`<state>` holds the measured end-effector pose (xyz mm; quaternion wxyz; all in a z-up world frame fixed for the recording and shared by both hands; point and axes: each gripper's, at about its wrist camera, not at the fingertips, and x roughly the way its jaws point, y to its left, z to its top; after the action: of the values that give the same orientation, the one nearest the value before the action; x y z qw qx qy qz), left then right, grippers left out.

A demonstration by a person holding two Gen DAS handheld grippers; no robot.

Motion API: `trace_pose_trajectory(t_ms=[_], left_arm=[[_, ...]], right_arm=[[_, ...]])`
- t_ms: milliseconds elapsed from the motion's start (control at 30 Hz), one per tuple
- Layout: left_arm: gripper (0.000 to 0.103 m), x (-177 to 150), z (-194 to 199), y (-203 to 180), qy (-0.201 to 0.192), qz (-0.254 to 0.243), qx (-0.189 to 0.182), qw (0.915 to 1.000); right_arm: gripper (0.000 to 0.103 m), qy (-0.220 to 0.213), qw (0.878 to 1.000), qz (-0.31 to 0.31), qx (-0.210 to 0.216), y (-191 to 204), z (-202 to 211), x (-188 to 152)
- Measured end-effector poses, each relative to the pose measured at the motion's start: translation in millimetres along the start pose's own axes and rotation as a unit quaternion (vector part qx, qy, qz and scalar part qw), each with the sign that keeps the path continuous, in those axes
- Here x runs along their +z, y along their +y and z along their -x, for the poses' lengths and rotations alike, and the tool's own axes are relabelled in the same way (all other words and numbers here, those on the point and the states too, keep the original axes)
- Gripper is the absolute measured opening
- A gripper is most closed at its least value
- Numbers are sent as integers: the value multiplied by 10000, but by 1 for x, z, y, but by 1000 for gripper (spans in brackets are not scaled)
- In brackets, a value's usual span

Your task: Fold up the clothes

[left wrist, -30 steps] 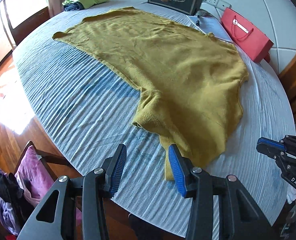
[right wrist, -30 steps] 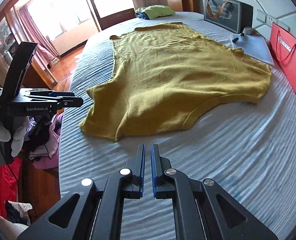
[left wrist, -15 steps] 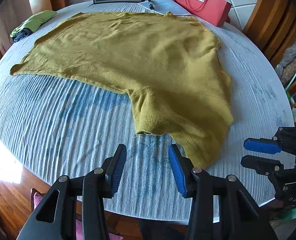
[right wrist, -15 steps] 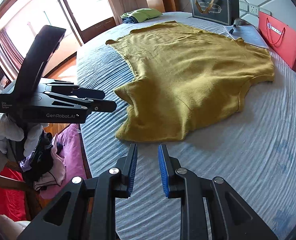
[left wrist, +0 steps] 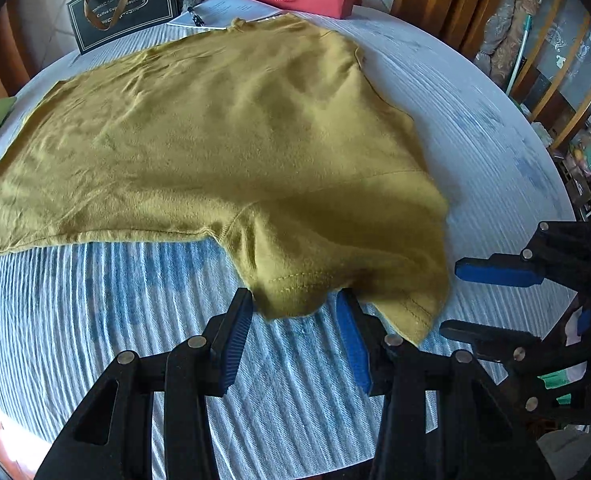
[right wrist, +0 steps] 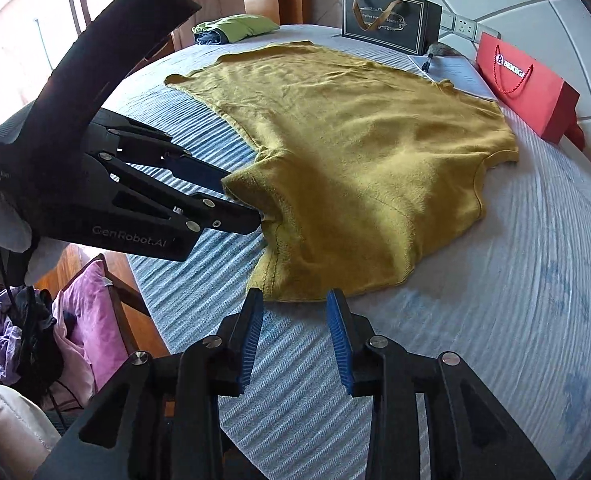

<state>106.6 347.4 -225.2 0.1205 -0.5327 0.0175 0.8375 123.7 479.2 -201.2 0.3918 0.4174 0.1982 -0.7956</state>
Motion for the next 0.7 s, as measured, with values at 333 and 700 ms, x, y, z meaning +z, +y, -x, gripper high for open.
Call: trace_pose_trajectory(t_ms=[333,700], left_arm=[[9,34,20,2,-158,-189,-206,9995],[9,136,-1,42,-148,35,-105,9998]], right_arm=[[4,-6,9996,52,282,-15,-11,17],[4,-459,9904,-1092,711,-154,-7,99]])
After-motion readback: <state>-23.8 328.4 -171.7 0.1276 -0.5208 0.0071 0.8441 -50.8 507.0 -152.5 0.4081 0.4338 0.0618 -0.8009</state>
